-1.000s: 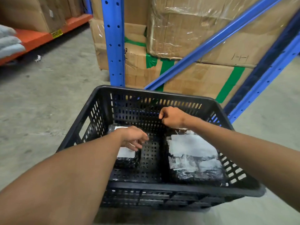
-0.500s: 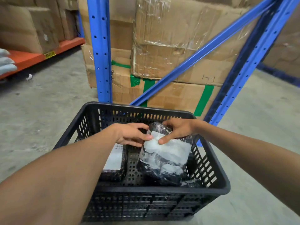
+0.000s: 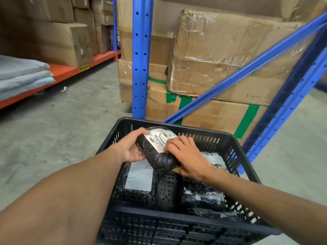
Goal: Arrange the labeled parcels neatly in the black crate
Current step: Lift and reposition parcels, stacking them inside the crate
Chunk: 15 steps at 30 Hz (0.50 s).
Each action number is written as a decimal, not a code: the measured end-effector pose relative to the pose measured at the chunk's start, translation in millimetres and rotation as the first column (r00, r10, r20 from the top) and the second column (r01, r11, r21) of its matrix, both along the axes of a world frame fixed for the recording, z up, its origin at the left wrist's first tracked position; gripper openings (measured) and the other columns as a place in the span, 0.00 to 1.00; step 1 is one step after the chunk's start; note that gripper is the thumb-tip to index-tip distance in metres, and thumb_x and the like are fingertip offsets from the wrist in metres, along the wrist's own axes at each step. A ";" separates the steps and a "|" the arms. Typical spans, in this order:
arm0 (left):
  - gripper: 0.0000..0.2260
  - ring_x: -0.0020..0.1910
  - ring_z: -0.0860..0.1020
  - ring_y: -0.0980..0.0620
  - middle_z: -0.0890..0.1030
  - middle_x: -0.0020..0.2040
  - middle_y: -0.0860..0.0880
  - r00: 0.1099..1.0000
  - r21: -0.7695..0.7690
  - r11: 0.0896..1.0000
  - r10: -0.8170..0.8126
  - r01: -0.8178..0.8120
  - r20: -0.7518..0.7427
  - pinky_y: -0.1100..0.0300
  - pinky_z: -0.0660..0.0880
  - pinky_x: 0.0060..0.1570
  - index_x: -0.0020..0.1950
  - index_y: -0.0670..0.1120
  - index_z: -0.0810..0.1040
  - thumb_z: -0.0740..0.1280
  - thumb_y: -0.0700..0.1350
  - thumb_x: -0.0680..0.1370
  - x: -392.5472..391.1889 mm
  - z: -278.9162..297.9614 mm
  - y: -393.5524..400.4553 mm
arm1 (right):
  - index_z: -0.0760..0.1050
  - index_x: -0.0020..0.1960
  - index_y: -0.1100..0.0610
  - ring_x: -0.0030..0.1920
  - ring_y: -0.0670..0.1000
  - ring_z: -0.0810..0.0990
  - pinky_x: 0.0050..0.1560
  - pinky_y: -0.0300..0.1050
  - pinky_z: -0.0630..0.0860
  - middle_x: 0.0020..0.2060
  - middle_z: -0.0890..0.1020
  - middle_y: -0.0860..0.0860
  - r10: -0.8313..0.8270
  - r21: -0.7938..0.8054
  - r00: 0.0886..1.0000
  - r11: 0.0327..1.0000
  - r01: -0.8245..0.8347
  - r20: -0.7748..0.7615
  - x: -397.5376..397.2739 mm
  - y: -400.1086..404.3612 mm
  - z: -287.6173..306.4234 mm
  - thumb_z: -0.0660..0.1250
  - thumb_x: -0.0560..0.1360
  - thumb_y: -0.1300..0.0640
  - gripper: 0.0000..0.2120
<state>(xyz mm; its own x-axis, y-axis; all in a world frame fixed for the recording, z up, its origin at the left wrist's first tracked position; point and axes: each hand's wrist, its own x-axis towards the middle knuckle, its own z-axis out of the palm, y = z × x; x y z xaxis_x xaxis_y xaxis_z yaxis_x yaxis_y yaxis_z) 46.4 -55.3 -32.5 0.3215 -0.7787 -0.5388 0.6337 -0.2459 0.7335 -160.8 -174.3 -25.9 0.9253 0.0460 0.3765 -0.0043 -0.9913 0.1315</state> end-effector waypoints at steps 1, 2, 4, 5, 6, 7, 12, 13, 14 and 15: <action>0.30 0.61 0.81 0.41 0.83 0.60 0.39 1.000 -0.017 1.000 0.011 -0.011 0.018 0.46 0.74 0.64 0.67 0.42 0.77 0.74 0.46 0.65 1.7 -1.3 3.8 | 0.66 0.61 0.49 0.61 0.55 0.70 0.57 0.51 0.66 0.63 0.77 0.52 0.023 0.010 0.999 1.000 -0.022 -0.047 -1.1 -2.7 -3.2 0.72 0.69 0.42 0.26; 0.30 0.62 0.80 0.40 0.83 0.61 0.39 1.000 -0.037 0.999 0.013 -0.012 0.029 0.45 0.73 0.65 0.67 0.41 0.77 0.74 0.45 0.64 3.6 -3.3 8.0 | 0.65 0.62 0.47 0.64 0.53 0.68 0.60 0.51 0.65 0.65 0.75 0.51 0.032 0.045 0.996 0.999 -0.028 -0.088 -1.9 -4.8 -5.7 0.70 0.71 0.39 0.26; 0.30 0.59 0.82 0.40 0.84 0.59 0.38 0.999 -0.068 0.998 0.012 -0.009 0.044 0.44 0.77 0.61 0.63 0.40 0.79 0.75 0.42 0.61 8.3 -7.4 17.1 | 0.67 0.65 0.44 0.68 0.50 0.66 0.65 0.50 0.63 0.68 0.71 0.48 0.007 0.207 0.992 0.978 0.019 -0.125 -2.5 -5.9 -8.3 0.66 0.72 0.32 0.27; 0.30 0.55 0.83 0.40 0.84 0.57 0.38 0.998 -0.078 0.997 0.009 -0.004 0.060 0.45 0.79 0.56 0.60 0.40 0.80 0.77 0.42 0.58 11.3 -9.8 21.2 | 0.67 0.67 0.44 0.68 0.48 0.64 0.66 0.51 0.63 0.68 0.69 0.47 -0.034 0.311 0.993 0.948 0.067 -0.112 -1.8 -6.7 -9.0 0.65 0.73 0.30 0.29; 0.30 0.52 0.85 0.40 0.85 0.55 0.39 0.997 -0.087 0.996 -0.003 0.010 0.082 0.47 0.80 0.51 0.57 0.40 0.81 0.78 0.42 0.55 14.4 -12.3 24.5 | 0.67 0.69 0.44 0.69 0.47 0.64 0.67 0.53 0.64 0.68 0.68 0.47 -0.098 0.409 0.992 0.904 0.125 -0.085 -0.1 -7.8 -9.1 0.65 0.73 0.31 0.30; 0.29 0.48 0.86 0.41 0.86 0.52 0.39 0.995 -0.092 0.995 -0.017 0.027 0.100 0.49 0.80 0.47 0.54 0.40 0.83 0.79 0.42 0.53 17.8 -14.5 26.9 | 0.66 0.71 0.44 0.69 0.48 0.64 0.69 0.56 0.64 0.67 0.67 0.47 -0.171 0.507 0.983 0.842 0.185 -0.075 2.5 -9.4 -7.8 0.66 0.74 0.32 0.30; 0.16 0.38 0.86 0.44 0.87 0.42 0.42 0.975 -0.026 0.987 -0.153 0.159 0.163 0.54 0.82 0.38 0.39 0.43 0.88 0.78 0.46 0.53 25.0 -15.7 29.6 | 0.50 0.79 0.34 0.76 0.45 0.54 0.73 0.50 0.58 0.79 0.51 0.41 -0.058 0.872 0.963 0.412 0.264 -0.264 20.0 -16.3 4.5 0.74 0.71 0.39 0.45; 0.15 0.40 0.86 0.44 0.87 0.43 0.42 0.964 0.000 0.980 -0.194 0.197 0.181 0.54 0.82 0.39 0.39 0.43 0.88 0.77 0.46 0.55 23.8 -13.4 28.8 | 0.54 0.79 0.34 0.77 0.44 0.54 0.75 0.49 0.57 0.81 0.51 0.42 -0.024 0.862 0.960 0.436 0.260 -0.278 24.5 -16.0 4.5 0.76 0.70 0.39 0.45; 0.13 0.41 0.86 0.43 0.87 0.44 0.42 0.951 0.026 0.973 -0.232 0.231 0.203 0.54 0.82 0.41 0.40 0.43 0.88 0.76 0.45 0.58 22.3 -10.7 27.8 | 0.60 0.78 0.36 0.78 0.46 0.59 0.76 0.49 0.59 0.81 0.57 0.45 -0.012 0.861 0.960 0.439 0.256 -0.280 29.5 -15.1 3.6 0.77 0.69 0.40 0.43; 0.11 0.42 0.86 0.44 0.87 0.45 0.42 0.938 0.052 0.966 -0.260 0.255 0.228 0.54 0.81 0.43 0.40 0.44 0.88 0.76 0.45 0.60 20.2 -8.1 26.5 | 0.65 0.76 0.40 0.75 0.48 0.67 0.76 0.51 0.64 0.77 0.66 0.49 -0.023 0.871 0.959 0.412 0.266 -0.282 34.3 -14.2 2.6 0.79 0.68 0.41 0.41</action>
<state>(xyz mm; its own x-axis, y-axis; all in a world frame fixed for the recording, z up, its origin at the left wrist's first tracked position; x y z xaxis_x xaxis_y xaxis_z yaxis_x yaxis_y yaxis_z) 66.6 -28.8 -40.7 0.2292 -0.8406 -0.4908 0.3610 -0.3949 0.8449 -126.5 -188.6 -23.3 0.9359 -0.3452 -0.0700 -0.2554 -0.5284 -0.8097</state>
